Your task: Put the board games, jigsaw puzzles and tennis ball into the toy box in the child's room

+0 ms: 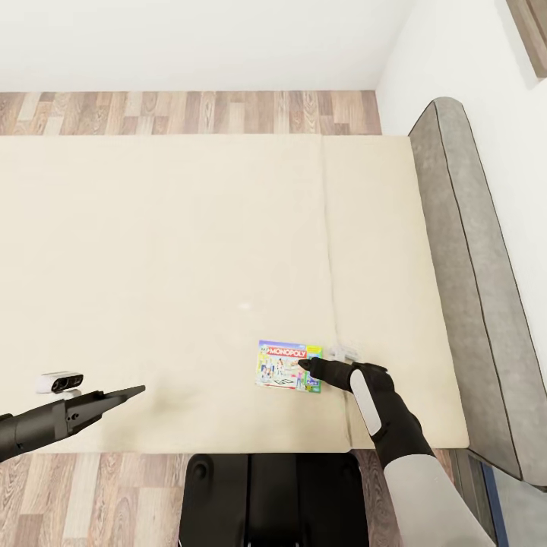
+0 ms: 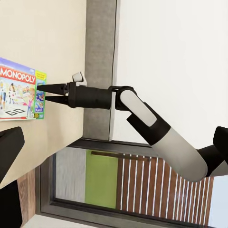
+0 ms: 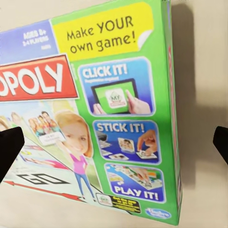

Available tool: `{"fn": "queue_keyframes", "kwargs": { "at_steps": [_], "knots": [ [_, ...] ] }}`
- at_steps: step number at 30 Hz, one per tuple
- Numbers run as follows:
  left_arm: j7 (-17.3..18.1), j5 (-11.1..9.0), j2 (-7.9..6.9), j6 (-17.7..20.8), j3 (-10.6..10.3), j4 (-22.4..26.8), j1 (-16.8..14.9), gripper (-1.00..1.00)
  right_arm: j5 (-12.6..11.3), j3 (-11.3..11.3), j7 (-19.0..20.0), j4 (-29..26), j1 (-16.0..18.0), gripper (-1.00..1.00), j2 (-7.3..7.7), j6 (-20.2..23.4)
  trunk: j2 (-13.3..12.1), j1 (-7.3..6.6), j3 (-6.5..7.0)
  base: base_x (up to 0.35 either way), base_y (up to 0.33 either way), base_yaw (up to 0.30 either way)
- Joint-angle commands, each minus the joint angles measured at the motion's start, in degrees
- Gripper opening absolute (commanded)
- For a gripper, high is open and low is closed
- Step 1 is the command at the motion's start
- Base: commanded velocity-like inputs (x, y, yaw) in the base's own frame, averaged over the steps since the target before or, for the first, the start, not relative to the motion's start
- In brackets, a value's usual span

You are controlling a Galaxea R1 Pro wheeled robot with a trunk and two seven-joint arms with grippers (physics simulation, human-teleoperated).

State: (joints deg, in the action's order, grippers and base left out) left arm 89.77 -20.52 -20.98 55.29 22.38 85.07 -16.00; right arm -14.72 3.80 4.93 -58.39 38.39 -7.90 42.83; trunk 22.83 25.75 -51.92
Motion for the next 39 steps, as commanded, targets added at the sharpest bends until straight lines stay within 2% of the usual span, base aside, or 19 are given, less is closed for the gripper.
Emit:
{"fn": "queue_keyframes", "kwargs": {
  "at_steps": [1, 12, 26, 39],
  "knots": [
    [0.23, 0.04, -0.02, 0.61, 0.00, 0.01, -0.03, 1.00, 0.31, 0.25, 0.43, -0.05, 0.04, 1.00, -0.08, 0.32, 0.09, 0.03, -0.06, 0.000, 0.000, 0.000],
    [0.23, 0.04, -0.03, 0.61, 0.03, 0.01, 0.00, 1.00, 0.31, 0.27, 0.44, -0.16, 0.30, 1.00, -0.13, 0.47, 0.09, 0.03, -0.06, 0.000, 0.000, 0.000],
    [0.23, 0.04, -0.03, 0.61, 0.03, 0.01, -0.04, 1.00, 0.30, 0.25, 0.21, 0.10, 4.17, 1.00, -0.36, 1.53, 0.09, 0.03, -0.06, 0.000, 0.000, 0.000],
    [0.23, 0.04, -0.04, 0.61, 0.03, 0.00, -0.02, 1.00, 0.31, 0.25, -0.08, 0.32, 5.07, 1.00, -0.29, 1.90, 0.09, 0.03, -0.23, 0.000, 0.000, 0.000]
  ]
}}
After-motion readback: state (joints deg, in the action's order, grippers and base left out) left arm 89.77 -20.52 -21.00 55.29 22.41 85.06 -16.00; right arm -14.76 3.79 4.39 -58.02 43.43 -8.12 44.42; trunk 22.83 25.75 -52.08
